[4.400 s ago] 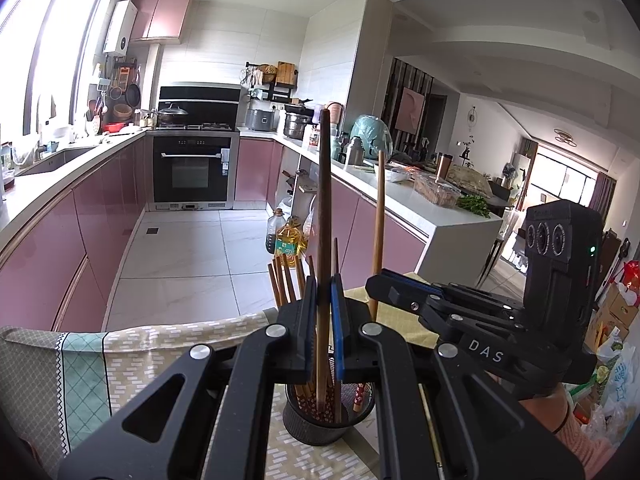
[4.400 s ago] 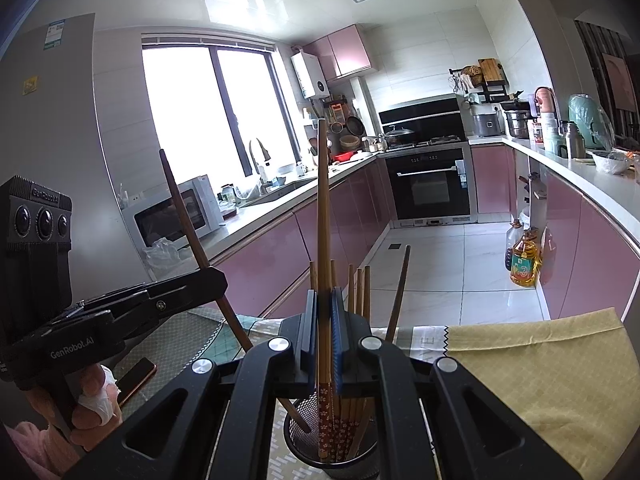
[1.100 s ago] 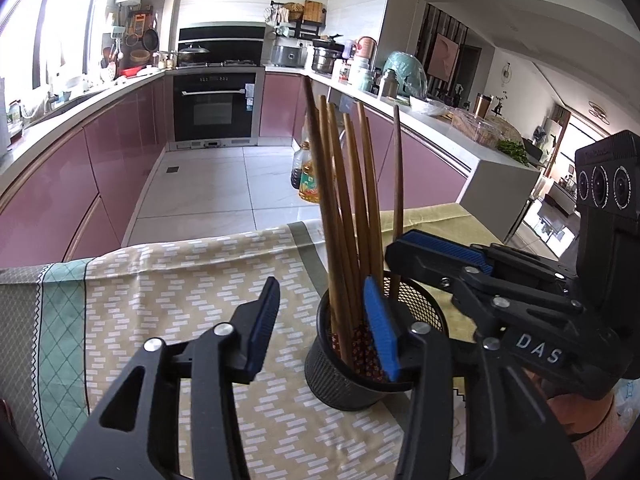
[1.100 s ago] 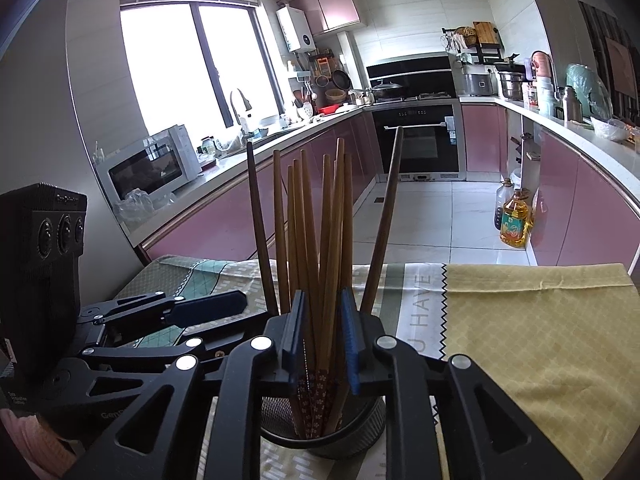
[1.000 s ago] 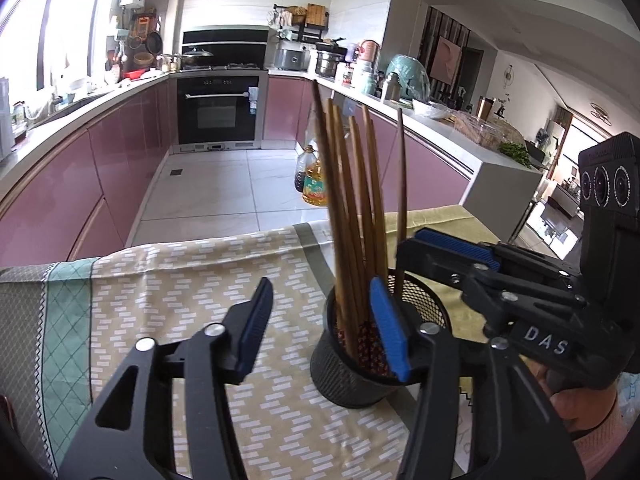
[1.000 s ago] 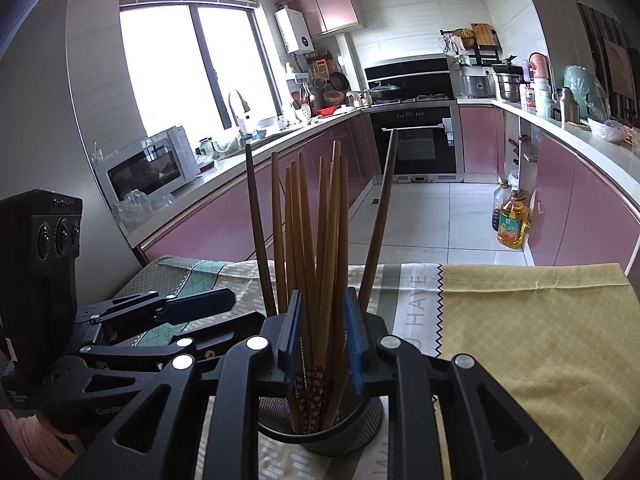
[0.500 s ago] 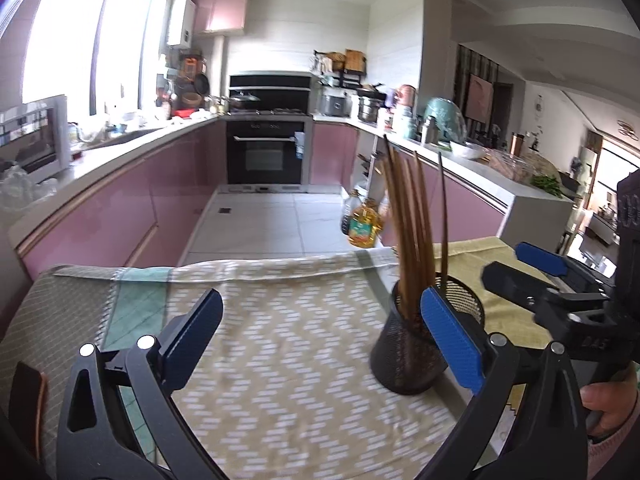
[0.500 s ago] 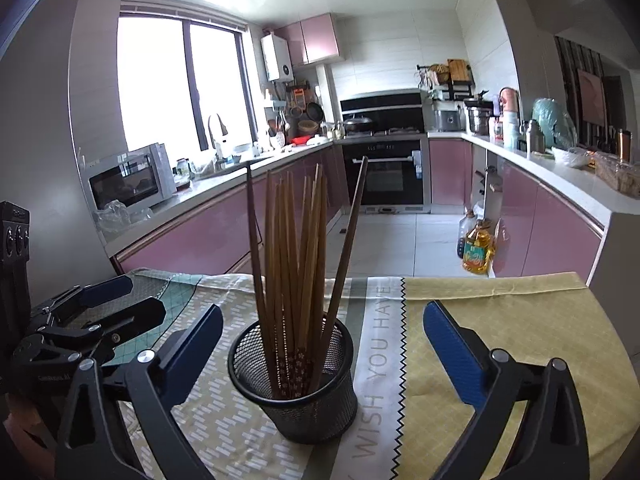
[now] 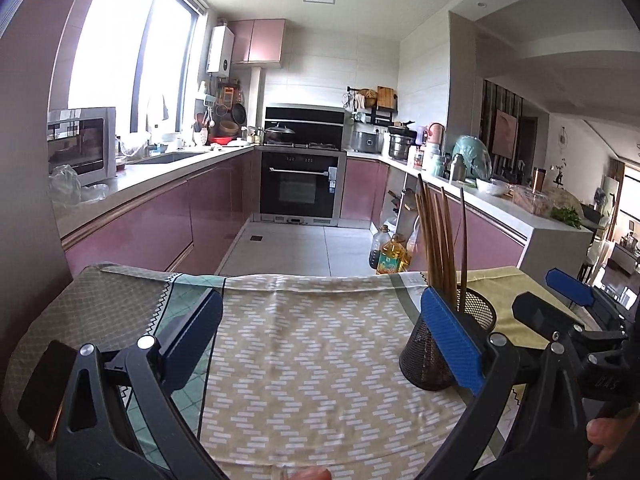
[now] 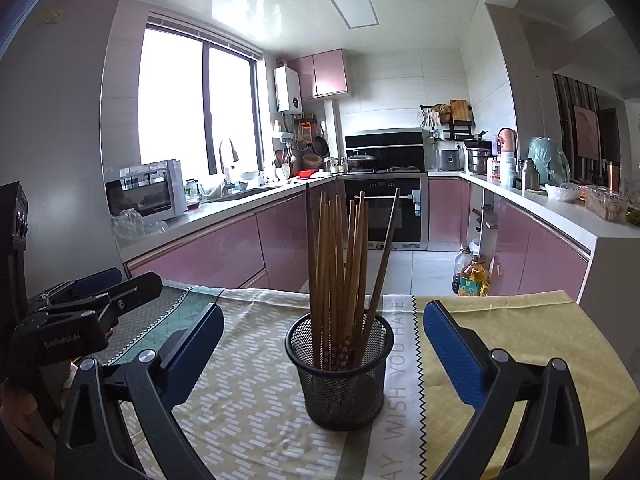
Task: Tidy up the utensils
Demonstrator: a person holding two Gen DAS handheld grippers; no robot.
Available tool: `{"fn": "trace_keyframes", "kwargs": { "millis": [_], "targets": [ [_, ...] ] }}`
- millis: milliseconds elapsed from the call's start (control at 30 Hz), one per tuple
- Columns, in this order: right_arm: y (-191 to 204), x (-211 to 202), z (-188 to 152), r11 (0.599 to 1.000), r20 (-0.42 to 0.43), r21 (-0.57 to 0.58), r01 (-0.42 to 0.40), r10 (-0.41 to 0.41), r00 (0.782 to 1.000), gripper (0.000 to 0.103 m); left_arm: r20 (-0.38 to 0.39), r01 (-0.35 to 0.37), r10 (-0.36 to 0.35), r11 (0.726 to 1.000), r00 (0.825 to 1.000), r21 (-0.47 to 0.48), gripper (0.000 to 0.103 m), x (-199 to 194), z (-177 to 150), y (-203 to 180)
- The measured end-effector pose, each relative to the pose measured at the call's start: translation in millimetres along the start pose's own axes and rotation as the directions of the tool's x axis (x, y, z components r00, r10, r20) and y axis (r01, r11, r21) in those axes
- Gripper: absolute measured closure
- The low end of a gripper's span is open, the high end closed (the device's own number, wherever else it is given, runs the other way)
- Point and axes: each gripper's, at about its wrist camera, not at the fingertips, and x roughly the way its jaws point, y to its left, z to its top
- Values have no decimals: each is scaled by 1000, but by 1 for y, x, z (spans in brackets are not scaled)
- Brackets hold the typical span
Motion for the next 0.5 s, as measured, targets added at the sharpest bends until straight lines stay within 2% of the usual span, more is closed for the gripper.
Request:
{"fn": "trace_keyframes", "kwargs": {
  "millis": [500],
  "targets": [
    [13,-17,-2,1000,40,-2,19,-19,999,6,41,-21,21,1000,999,-10,5,-28,-6,8]
  ]
}}
